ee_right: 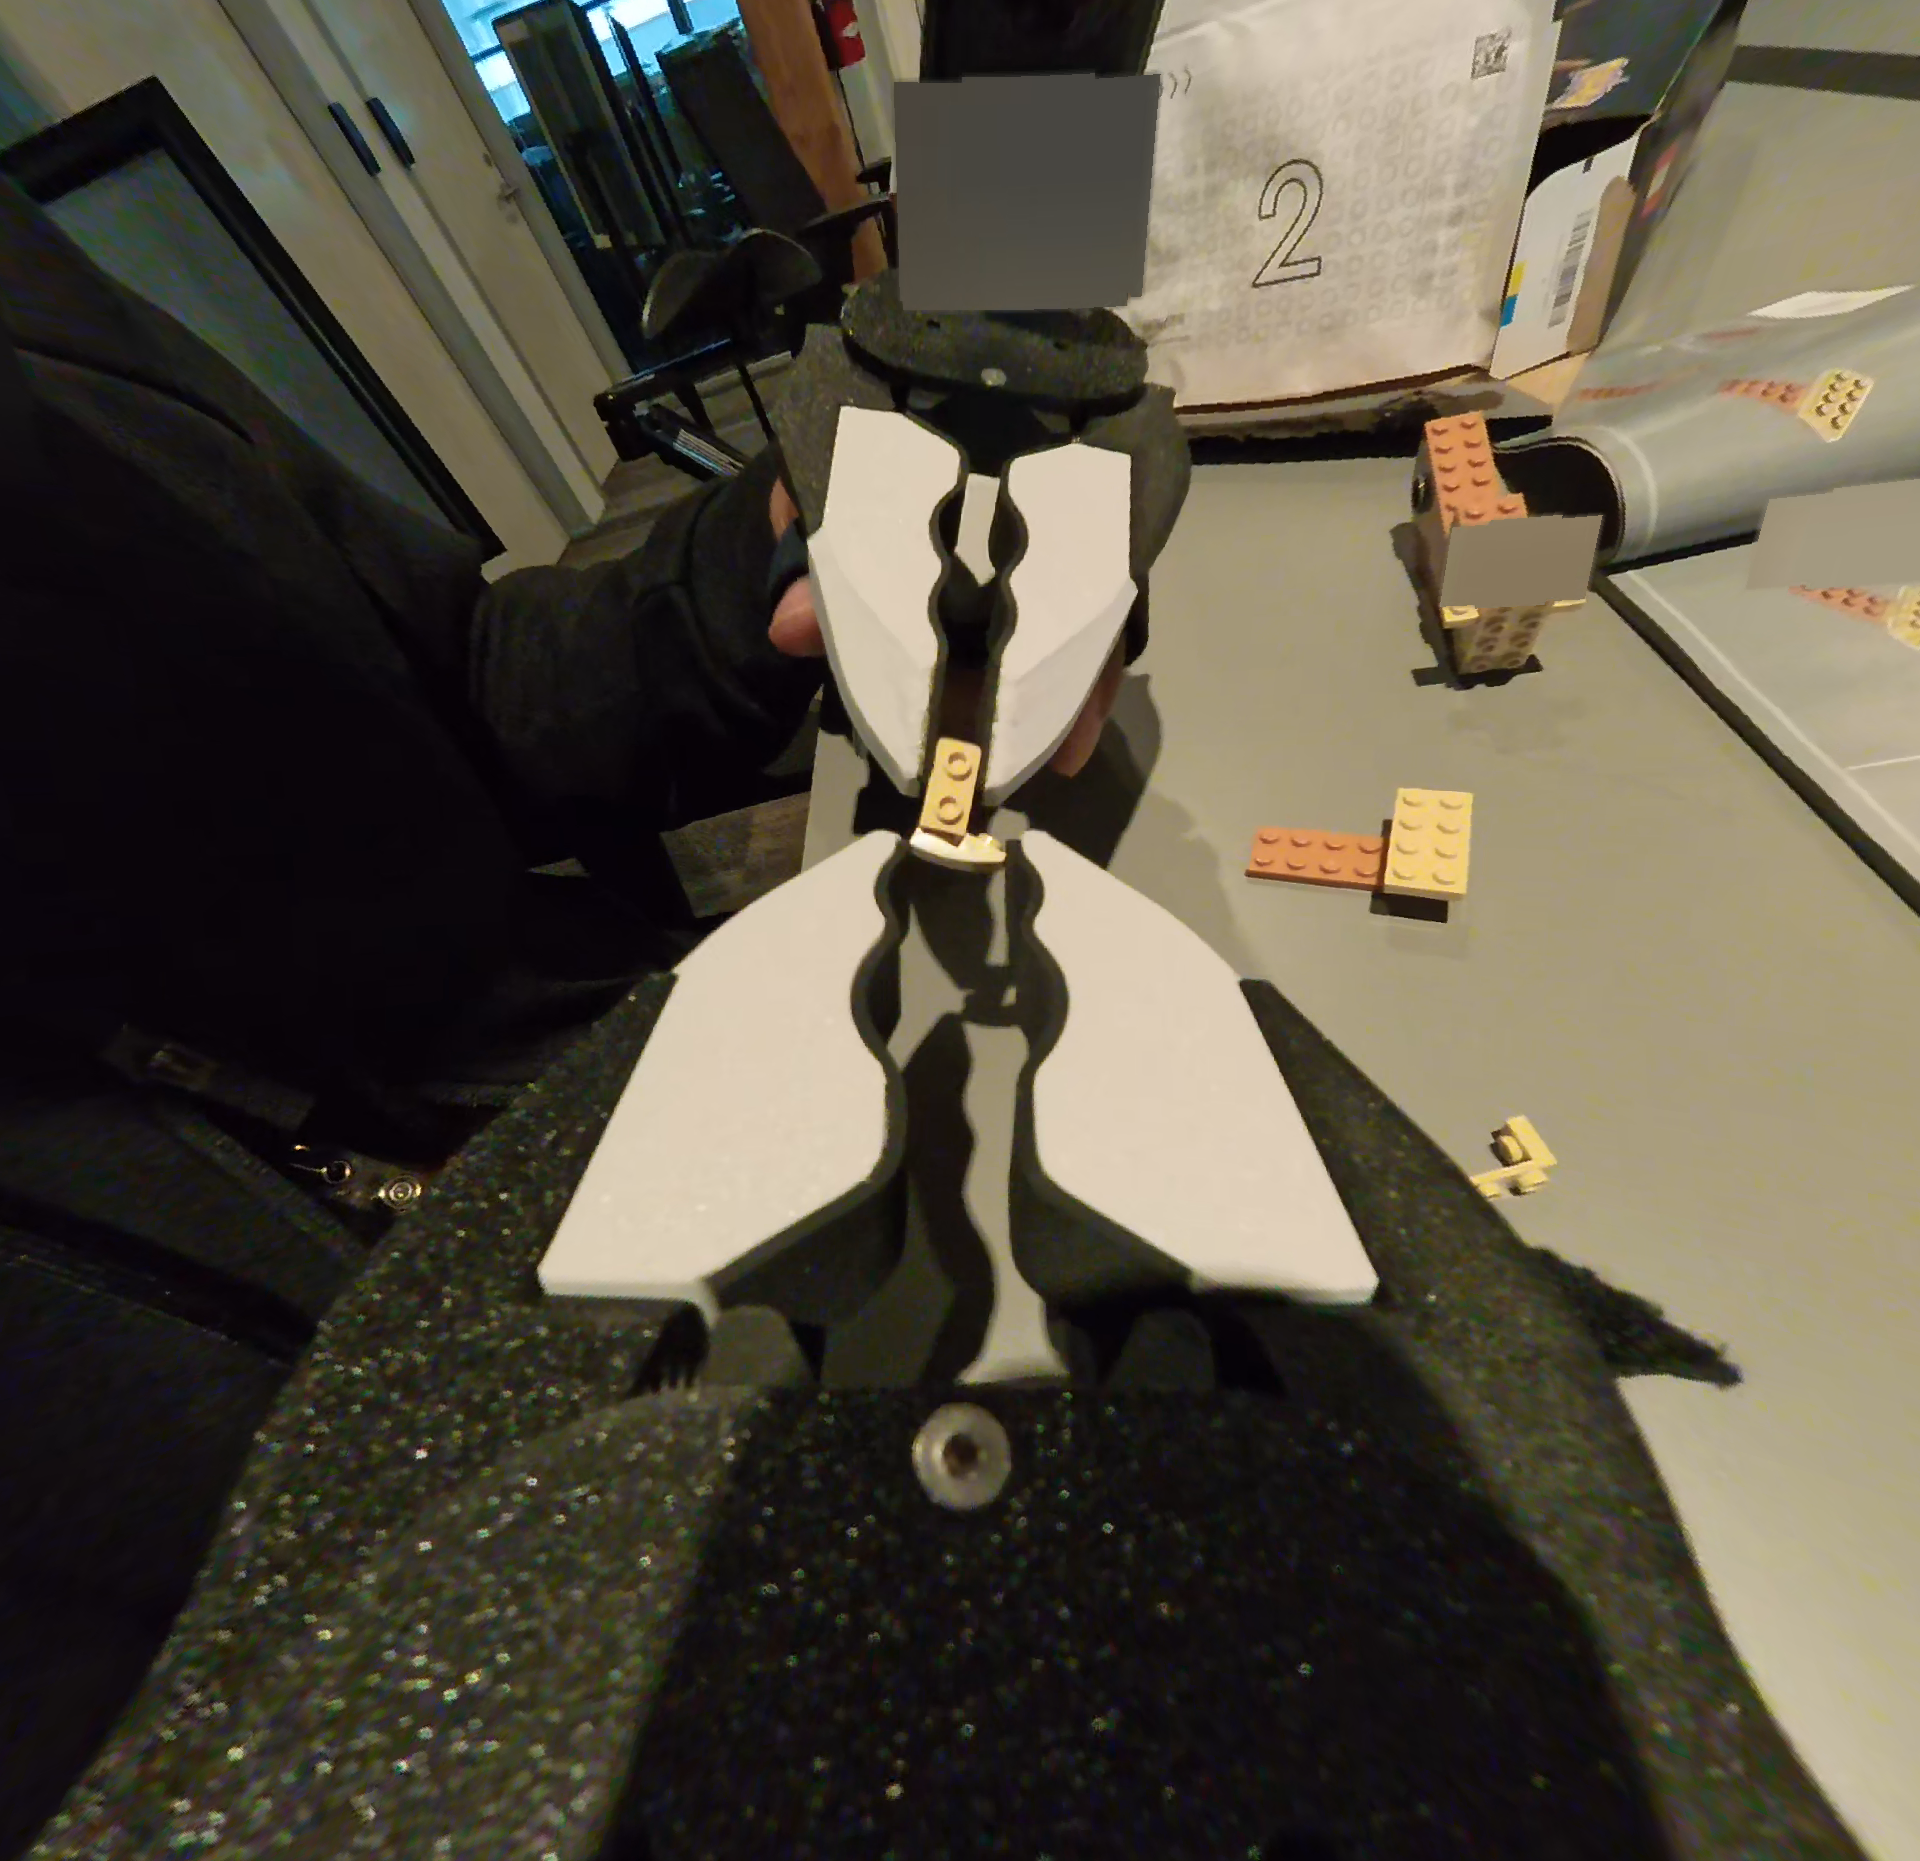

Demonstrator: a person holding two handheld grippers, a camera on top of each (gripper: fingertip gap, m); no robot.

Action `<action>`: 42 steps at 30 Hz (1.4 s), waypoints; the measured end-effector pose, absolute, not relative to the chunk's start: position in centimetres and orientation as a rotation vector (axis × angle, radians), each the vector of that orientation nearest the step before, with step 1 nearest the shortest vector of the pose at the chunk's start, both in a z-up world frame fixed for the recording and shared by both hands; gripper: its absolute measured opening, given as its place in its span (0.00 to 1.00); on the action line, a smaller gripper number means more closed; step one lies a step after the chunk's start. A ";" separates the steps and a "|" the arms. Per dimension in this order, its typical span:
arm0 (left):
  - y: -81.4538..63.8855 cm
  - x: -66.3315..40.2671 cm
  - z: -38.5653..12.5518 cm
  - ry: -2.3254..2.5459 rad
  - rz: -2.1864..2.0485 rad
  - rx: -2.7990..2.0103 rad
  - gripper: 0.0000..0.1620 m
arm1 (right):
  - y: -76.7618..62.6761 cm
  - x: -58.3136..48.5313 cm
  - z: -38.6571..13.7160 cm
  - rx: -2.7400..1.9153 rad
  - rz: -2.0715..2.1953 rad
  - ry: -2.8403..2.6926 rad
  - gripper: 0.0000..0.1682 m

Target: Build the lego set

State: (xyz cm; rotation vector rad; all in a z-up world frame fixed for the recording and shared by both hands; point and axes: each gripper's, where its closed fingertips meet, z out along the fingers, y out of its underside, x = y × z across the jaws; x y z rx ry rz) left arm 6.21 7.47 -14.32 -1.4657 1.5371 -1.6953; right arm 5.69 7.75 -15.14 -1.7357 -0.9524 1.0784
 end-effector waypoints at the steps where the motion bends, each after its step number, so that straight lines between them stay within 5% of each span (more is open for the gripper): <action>1: 7.5 6.2 -14.3 1.532 -1.697 -1.465 0.04 | 7.8 5.7 -15.1 -1.733 1.083 -0.948 0.10; 42: 7.8 6.9 -9.4 1.231 -1.865 -1.157 0.04 | 8.0 6.0 -10.2 -1.455 1.416 -0.659 0.10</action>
